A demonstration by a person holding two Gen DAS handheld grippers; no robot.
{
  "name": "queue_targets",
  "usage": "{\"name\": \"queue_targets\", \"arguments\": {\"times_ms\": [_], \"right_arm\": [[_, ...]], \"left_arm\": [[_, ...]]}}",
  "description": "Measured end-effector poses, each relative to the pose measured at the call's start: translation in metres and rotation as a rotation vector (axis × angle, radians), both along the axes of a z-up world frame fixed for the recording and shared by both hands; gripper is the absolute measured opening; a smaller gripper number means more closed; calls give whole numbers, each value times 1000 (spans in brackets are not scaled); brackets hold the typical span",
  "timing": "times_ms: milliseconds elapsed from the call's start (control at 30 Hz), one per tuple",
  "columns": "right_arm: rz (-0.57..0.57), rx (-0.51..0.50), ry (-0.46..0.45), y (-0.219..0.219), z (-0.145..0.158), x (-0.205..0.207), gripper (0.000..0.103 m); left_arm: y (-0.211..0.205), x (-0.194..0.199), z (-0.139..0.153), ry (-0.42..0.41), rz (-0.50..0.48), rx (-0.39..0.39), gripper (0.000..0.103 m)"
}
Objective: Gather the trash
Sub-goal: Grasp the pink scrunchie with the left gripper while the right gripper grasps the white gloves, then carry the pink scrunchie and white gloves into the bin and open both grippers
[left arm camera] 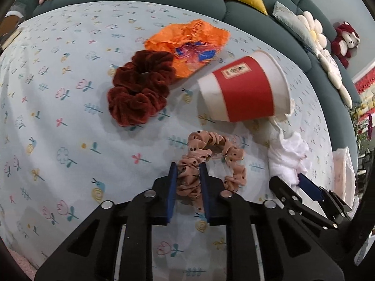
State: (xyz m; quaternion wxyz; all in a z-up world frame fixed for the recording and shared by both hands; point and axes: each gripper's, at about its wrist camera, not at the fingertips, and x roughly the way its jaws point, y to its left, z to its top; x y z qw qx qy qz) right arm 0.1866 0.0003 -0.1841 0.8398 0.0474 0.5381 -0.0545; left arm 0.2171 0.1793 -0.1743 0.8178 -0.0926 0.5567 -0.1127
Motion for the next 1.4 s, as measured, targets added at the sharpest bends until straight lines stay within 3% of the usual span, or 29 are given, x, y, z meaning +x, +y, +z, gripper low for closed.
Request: {"name": "queue_targets", "arguments": {"times_ms": [133, 167, 533, 1033, 1400], "right_arm": [[-16, 8, 7, -9, 3, -4, 20], [-18, 19, 12, -12, 4, -5, 16], [-54, 43, -68, -42, 46, -37, 15], [-169, 52, -251, -130, 126, -107, 15], [-278, 36, -325, -205, 152, -157, 15]], "left_arm": [[-6, -6, 2, 1, -16, -9, 16], [-7, -8, 3, 2, -19, -10, 15], [-46, -39, 33, -38, -82, -12, 14], [-153, -88, 112, -170, -252, -68, 14], [-236, -124, 145, -247, -390, -40, 14]]}}
